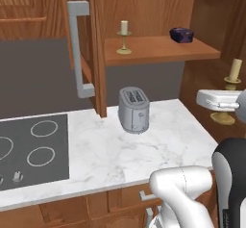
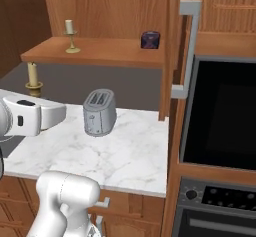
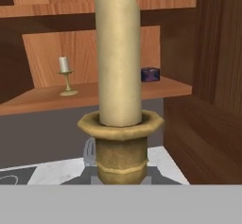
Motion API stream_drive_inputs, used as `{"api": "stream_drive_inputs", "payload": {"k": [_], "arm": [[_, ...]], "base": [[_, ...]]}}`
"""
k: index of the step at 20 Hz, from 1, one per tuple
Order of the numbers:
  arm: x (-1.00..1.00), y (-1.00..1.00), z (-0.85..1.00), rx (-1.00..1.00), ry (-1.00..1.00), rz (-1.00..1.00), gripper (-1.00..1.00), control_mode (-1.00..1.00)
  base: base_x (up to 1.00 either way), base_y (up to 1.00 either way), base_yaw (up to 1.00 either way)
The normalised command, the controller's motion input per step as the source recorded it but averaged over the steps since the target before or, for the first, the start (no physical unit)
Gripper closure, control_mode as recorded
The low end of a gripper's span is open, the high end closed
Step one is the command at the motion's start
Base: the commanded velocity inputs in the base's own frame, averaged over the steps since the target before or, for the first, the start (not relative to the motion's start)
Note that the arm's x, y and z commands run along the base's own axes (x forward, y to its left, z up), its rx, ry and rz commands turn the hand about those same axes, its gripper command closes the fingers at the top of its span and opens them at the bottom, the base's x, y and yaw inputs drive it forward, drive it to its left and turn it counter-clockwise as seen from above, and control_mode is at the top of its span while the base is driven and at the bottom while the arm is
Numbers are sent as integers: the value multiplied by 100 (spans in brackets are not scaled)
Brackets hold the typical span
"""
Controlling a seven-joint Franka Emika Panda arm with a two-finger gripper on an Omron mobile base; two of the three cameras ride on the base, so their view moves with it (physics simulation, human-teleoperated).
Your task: Pick the candle and candle from the dining table and place them in the open cabinet. Close the cabinet after placing the objects.
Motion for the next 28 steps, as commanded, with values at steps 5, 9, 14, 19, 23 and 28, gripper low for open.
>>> {"api": "stream_drive_inputs", "payload": {"k": [5,9,14,19,23,28], "arm": [[0,0,0,0,0,0,100,100],[16,0,0,0,0,5,100,-100],[52,0,0,-2,0,13,100,-100],[53,5,5,-7,0,5,100,-100],[31,1,0,-5,-6,0,100,-100],[32,1,0,-2,-7,0,100,-100]], "base": [[72,1,26],[47,0,18],[0,0,0],[0,0,0],[0,0,0],[0,0,0]]}}
